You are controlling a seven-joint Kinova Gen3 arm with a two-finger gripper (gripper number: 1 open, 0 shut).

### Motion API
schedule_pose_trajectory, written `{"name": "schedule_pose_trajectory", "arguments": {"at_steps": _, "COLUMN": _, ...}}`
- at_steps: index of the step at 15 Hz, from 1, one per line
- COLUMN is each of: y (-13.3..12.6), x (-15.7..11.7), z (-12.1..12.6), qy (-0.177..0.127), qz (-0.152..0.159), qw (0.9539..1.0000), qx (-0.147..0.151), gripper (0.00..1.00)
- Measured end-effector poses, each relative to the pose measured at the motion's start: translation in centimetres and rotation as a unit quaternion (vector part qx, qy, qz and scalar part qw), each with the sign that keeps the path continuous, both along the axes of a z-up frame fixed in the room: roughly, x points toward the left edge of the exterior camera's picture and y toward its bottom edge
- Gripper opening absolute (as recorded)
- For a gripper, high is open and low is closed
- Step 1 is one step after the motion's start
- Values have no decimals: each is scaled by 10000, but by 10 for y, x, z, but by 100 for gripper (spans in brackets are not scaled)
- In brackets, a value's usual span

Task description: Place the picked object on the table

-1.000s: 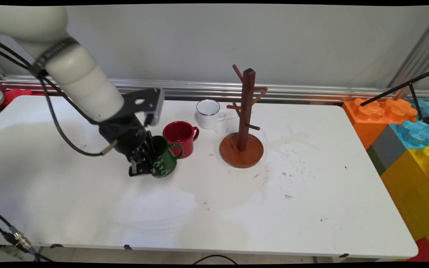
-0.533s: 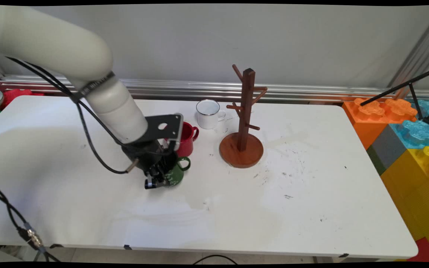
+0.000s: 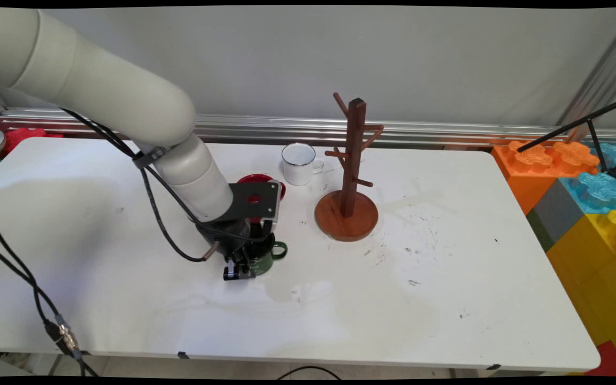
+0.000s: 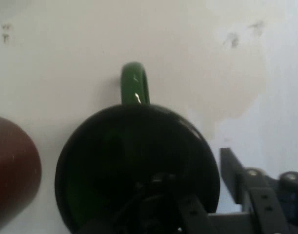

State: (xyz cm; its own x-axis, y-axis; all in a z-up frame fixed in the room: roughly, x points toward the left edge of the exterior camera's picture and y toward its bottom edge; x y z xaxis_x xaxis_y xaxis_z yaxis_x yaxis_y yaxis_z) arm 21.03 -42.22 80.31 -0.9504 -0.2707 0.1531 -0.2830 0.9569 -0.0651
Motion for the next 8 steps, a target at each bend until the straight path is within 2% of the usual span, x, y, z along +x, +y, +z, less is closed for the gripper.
{"name": "schedule_pose_trajectory", "arguments": {"at_steps": 4, "y": -1, "x": -7, "z": -3, "qy": 15, "qz": -37, "qw": 10000, "qx": -64, "gripper": 100}}
{"name": "schedule_pose_trajectory", "arguments": {"at_steps": 8, "y": -1, "x": -9, "z": 7, "qy": 120, "qz": -43, "qw": 9999, "qx": -114, "gripper": 100}}
